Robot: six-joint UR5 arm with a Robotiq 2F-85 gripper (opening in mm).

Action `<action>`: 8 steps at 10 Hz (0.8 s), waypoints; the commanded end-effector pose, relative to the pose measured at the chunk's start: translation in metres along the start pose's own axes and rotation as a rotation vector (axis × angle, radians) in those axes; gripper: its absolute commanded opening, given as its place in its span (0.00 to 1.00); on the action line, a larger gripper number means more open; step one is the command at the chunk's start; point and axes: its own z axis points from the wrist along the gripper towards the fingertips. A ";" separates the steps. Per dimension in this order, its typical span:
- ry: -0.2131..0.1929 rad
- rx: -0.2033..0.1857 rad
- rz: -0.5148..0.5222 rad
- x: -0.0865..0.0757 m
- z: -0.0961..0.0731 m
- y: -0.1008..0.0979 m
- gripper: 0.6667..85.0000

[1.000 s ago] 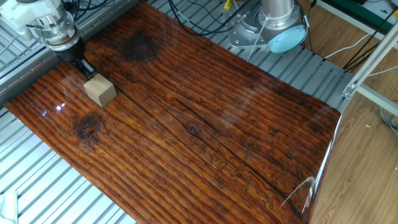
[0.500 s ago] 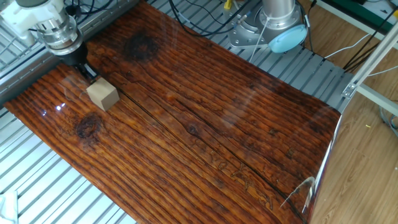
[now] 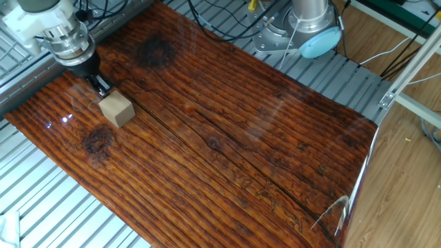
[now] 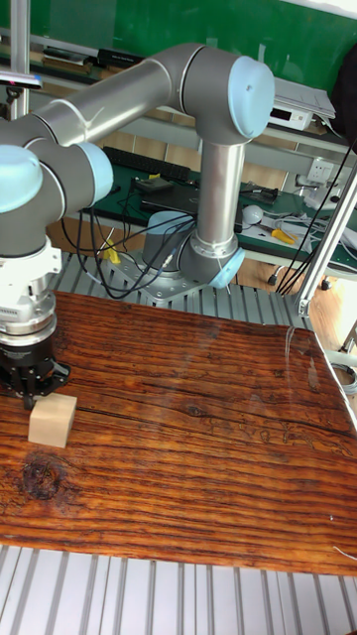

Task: Use the gripper to push the small block from left to right

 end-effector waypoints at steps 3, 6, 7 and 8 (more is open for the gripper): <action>-0.011 -0.036 0.024 -0.004 0.001 0.026 0.00; -0.013 -0.054 0.030 -0.003 0.000 0.035 0.00; -0.014 -0.061 0.034 -0.002 -0.001 0.040 0.00; -0.017 -0.063 0.036 -0.003 -0.001 0.043 0.00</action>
